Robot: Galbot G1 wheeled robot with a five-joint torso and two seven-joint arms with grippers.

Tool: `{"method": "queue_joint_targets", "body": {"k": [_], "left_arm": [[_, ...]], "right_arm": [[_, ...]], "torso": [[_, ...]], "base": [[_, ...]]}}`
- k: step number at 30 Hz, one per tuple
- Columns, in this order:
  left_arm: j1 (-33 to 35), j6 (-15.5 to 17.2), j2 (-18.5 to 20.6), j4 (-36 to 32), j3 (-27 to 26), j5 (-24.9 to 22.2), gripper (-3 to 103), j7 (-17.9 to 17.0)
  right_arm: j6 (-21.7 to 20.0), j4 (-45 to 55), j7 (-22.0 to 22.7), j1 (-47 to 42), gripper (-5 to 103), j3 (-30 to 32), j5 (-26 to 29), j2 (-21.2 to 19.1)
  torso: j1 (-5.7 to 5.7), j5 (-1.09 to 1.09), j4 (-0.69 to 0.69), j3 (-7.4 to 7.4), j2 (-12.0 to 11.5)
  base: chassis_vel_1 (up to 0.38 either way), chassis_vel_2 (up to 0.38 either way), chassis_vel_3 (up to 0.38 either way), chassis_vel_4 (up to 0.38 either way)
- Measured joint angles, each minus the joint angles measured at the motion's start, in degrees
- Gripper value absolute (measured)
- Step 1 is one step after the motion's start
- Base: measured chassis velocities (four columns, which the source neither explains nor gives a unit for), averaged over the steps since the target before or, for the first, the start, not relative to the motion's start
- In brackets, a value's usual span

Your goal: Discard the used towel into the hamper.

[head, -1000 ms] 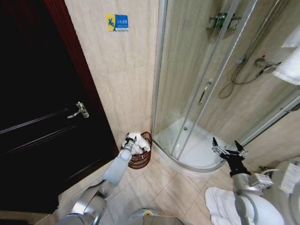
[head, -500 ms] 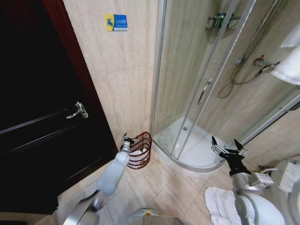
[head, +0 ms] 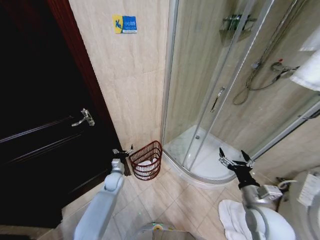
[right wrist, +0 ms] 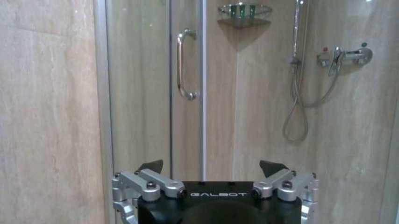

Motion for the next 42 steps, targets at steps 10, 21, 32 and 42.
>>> {"method": "queue_joint_targets", "body": {"k": [10,21,32,42], "left_arm": [[8.67,-1.79,-0.36,-13.15,-12.7,-4.08,100,3.19],[16.94,-3.98,-0.29,-18.72,-19.93,-9.34,100,8.19],[19.82,-5.61,-1.78,-20.16,-17.69,-6.59,100,9.71],[19.79,-6.67,-2.03,-20.73,-17.07,-5.33,100,9.69]], "right_arm": [[-0.3,2.23,-1.14,-1.04,100,-0.63,0.36,-1.7],[-0.41,8.85,-2.84,-5.09,100,-2.89,1.16,-2.75],[-1.8,14.48,-2.13,-6.98,100,-4.24,0.88,-1.14],[-3.85,13.35,-1.61,-3.28,100,-3.59,0.68,-1.38]], "torso": [[0.0,0.01,-0.01,0.0,0.0],[0.0,0.0,0.0,0.0,0.0],[0.01,-0.01,-0.02,0.0,0.0],[0.01,0.0,-0.01,0.01,-0.01]], "base": [[0.0,0.0,0.0,0.0],[0.0,0.0,0.0,0.0],[0.0,0.0,0.0,0.0],[0.0,0.0,0.0,0.0]]}}
